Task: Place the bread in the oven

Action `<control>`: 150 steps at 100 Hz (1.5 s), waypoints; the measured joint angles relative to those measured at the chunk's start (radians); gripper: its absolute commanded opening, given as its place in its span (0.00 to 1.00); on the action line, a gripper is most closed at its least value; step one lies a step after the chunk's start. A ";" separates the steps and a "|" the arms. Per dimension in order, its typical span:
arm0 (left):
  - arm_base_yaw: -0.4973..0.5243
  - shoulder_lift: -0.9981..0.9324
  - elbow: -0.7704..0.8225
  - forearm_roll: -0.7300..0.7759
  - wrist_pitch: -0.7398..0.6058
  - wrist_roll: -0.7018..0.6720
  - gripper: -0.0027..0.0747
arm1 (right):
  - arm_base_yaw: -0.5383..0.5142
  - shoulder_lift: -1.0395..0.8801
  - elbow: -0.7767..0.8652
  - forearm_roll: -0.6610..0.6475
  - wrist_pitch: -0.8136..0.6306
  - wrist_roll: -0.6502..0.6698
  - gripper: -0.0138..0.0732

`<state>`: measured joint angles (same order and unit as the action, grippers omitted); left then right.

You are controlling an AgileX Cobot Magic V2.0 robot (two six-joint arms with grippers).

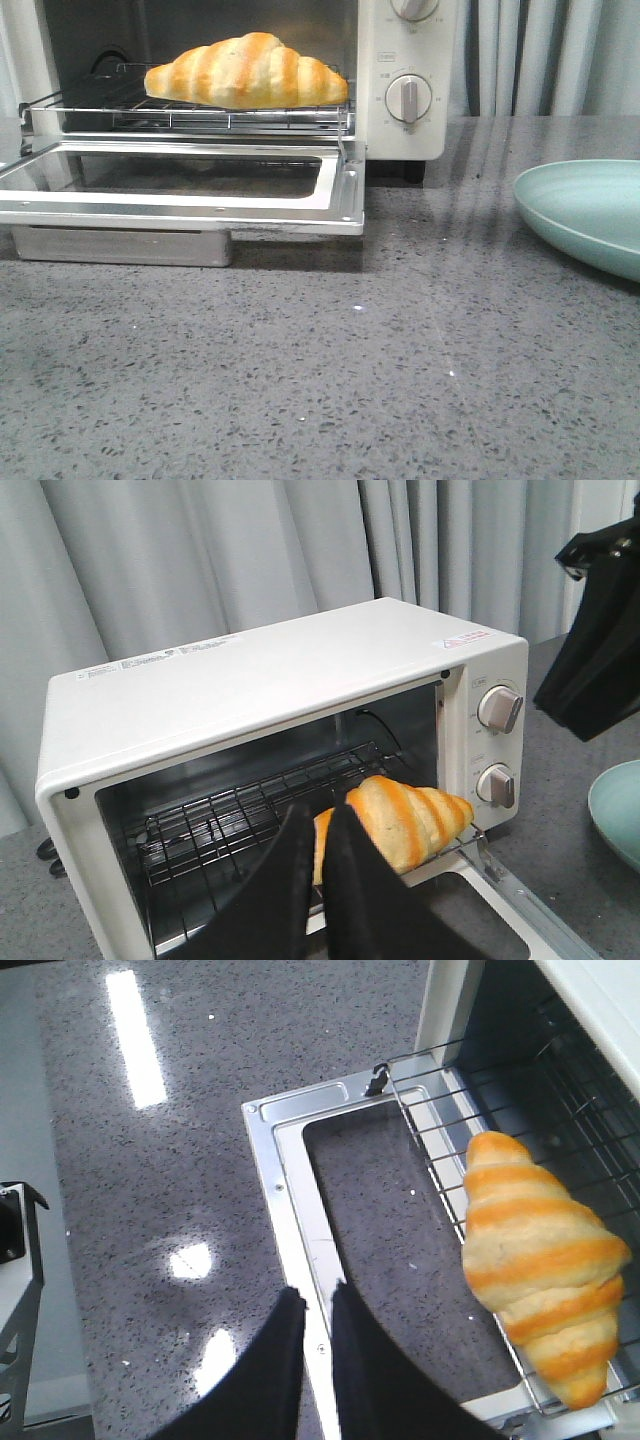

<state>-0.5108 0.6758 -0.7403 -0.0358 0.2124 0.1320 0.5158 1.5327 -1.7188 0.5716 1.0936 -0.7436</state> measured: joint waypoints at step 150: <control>0.000 0.000 0.000 -0.040 0.009 0.000 0.01 | 0.000 -0.447 0.000 0.011 0.176 0.193 0.20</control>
<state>-0.5108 0.6758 -0.7403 -0.0758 0.2213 0.1320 0.5158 1.0858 -1.7188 0.5830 1.2699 -0.5508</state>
